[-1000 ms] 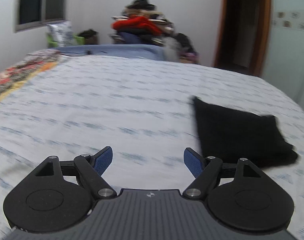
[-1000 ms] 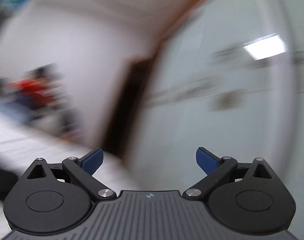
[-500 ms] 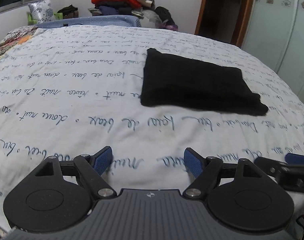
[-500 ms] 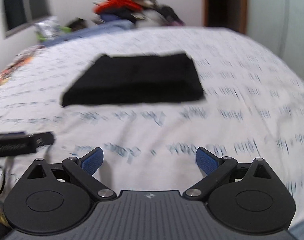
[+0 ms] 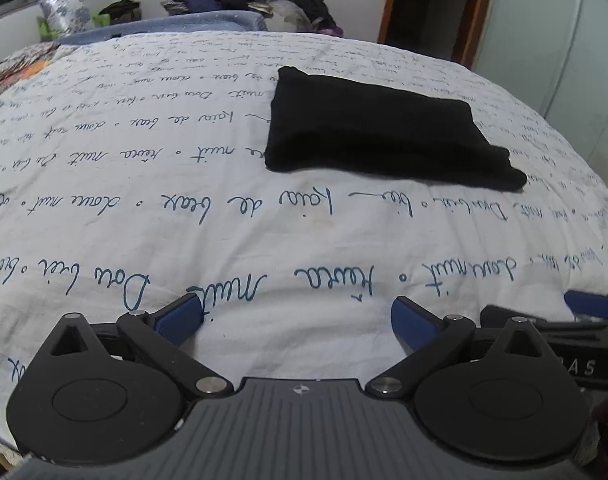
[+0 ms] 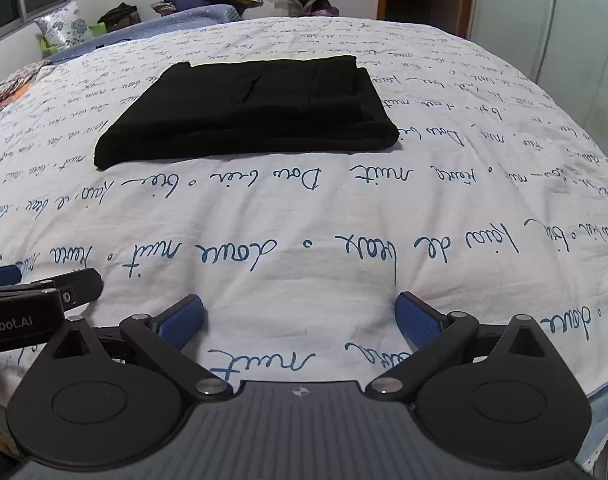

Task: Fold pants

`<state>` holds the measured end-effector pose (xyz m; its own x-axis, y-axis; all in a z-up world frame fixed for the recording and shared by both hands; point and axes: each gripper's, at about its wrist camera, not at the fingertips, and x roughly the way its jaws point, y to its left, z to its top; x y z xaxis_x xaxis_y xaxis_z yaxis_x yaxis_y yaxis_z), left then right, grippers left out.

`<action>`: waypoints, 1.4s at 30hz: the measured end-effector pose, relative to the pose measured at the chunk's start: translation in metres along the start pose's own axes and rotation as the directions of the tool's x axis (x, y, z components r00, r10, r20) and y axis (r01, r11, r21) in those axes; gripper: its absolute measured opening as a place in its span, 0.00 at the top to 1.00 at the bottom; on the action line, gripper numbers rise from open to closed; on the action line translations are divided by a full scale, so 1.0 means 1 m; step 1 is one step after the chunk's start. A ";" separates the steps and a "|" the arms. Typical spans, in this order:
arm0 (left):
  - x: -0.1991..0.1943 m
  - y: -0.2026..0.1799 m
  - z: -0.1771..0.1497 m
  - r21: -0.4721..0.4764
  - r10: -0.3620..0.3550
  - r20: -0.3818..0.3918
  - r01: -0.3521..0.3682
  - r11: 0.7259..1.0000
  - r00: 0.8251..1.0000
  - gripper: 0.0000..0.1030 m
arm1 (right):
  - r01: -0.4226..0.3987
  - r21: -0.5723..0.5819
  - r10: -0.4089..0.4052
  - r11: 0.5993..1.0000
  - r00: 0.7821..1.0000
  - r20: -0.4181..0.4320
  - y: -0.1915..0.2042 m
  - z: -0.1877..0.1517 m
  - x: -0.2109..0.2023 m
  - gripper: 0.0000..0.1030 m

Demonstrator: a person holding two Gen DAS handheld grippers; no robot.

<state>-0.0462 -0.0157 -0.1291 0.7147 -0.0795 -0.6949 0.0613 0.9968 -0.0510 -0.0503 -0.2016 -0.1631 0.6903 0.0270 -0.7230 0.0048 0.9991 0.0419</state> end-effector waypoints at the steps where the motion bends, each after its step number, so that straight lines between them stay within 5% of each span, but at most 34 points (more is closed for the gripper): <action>1: 0.000 -0.001 -0.001 0.009 0.002 0.002 -0.002 1.000 1.000 0.00 | -0.001 -0.002 0.001 1.000 1.000 0.004 0.000 -0.001 -0.001 0.00; 42: -0.001 0.006 -0.002 -0.028 -0.026 0.020 0.027 0.999 0.999 0.02 | 0.009 -0.017 -0.008 1.000 1.000 0.029 0.004 -0.006 -0.001 0.00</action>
<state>-0.0479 -0.0096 -0.1296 0.7266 -0.1056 -0.6789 0.0606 0.9941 -0.0899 -0.0550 -0.1978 -0.1665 0.7111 0.0179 -0.7028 -0.0012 0.9997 0.0243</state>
